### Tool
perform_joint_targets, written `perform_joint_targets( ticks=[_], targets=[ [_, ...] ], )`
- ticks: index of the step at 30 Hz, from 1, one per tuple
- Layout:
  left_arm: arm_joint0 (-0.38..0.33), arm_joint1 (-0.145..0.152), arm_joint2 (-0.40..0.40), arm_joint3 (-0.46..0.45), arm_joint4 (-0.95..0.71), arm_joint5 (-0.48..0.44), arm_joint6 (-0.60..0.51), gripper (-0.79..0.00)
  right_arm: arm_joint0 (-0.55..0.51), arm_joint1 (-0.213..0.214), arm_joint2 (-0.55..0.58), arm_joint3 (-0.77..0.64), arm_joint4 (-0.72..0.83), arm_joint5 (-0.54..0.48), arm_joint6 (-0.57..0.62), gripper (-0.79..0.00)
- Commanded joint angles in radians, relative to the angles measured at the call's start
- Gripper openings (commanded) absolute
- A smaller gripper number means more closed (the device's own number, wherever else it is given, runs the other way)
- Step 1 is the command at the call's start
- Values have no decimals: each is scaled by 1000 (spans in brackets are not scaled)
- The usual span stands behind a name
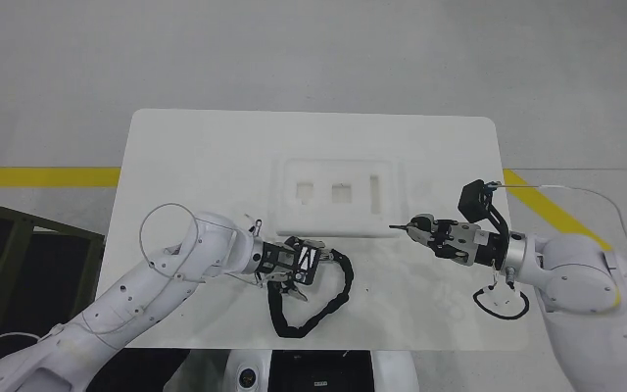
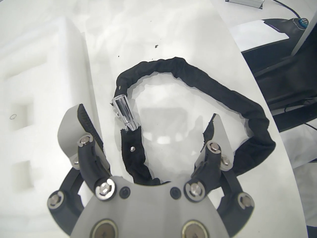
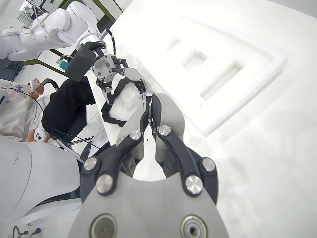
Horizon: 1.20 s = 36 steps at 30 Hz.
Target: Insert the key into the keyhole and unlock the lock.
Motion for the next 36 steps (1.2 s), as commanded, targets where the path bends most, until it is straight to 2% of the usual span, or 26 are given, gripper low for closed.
perform_joint_targets(
  ticks=[1,5,9,11,16,25,33,35,36],
  targets=[
    [-4,-5,7,2,-4,-4,-34,0,0,0,0,0,0,0,0,-785],
    [-11,-14,13,3,-18,2,-81,-18,0,0,0,0,0,0,0,-785],
    [-9,-19,14,3,-18,21,-118,-126,0,0,0,0,0,0,0,-785],
    [-8,-22,15,9,-20,24,-132,-151,0,0,0,0,0,0,0,-785],
    [-15,-31,17,11,-24,34,-147,-132,0,0,0,0,0,0,0,-785],
    [-30,-50,34,14,-1,44,-191,-243,0,0,0,0,0,0,0,-785],
    [-39,-65,43,21,4,60,-224,-222,0,0,0,0,0,0,0,-785],
    [-41,-69,45,25,1,62,-228,-256,0,0,0,0,0,0,0,-785],
    [-43,-71,45,29,-1,63,-230,-299,0,0,0,0,0,0,0,-785]
  ],
)
